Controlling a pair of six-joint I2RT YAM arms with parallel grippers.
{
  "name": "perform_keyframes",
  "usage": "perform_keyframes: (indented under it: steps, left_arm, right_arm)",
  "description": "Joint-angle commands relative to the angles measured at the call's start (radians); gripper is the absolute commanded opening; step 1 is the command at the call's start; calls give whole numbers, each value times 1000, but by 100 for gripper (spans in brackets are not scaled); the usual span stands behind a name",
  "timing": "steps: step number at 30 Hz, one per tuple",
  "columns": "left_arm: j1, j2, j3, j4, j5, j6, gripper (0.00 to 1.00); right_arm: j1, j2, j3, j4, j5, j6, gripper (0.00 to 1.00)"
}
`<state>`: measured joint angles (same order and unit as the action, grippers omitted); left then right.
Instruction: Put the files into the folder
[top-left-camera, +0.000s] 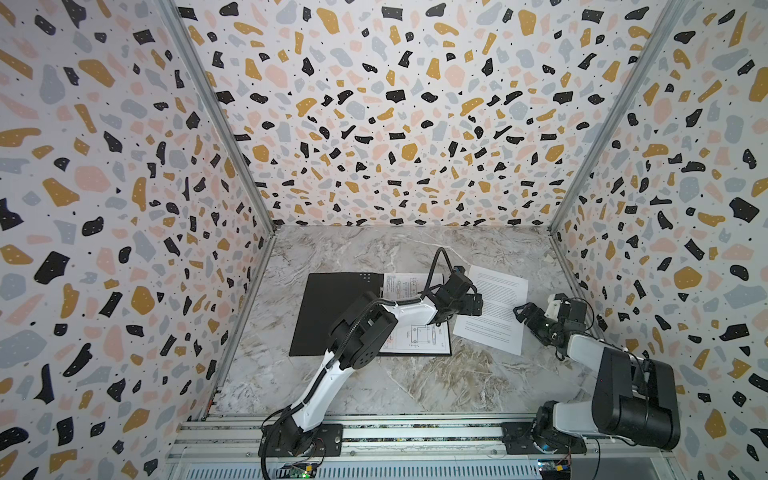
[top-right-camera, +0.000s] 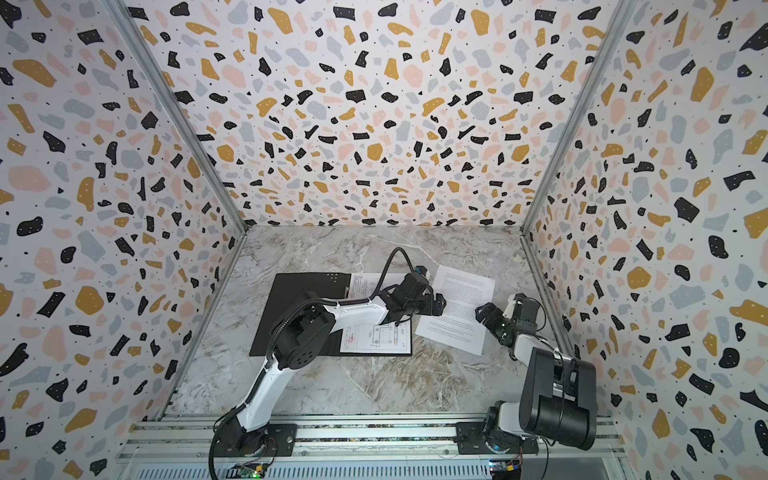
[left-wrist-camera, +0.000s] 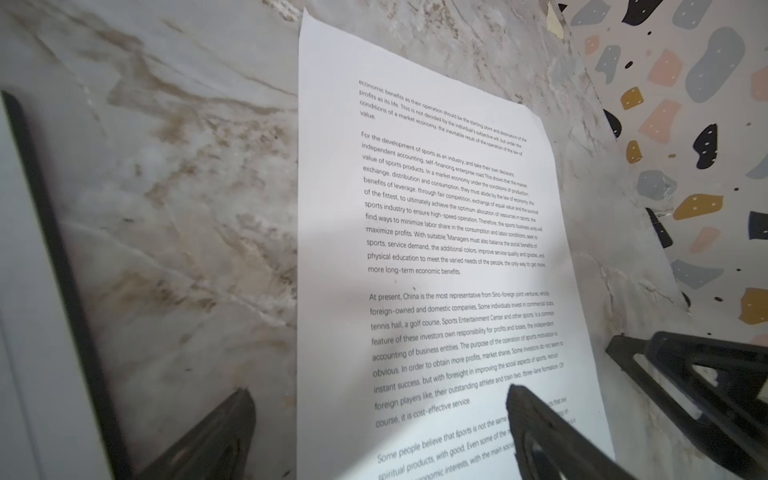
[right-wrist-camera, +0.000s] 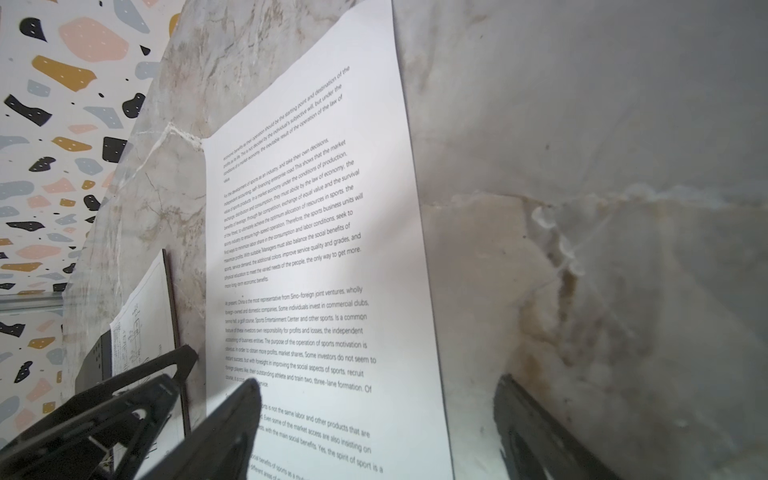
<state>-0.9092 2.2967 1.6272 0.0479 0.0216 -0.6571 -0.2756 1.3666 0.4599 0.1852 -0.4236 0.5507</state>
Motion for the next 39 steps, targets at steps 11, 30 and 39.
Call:
perform_keyframes:
  steps: [11,30,39]
  left_arm:
    - [-30,58,80,-54,46,46,92]
    - [-33,45,29,9,107,25,91]
    - [-33,39,1,63,147,0,91]
  right_arm:
    - [-4,43,31,-77,-72,-27,85]
    - [-4,28,-59,-86,-170,-8,84]
    - [-4,-2,-111,-63,-223,22,85]
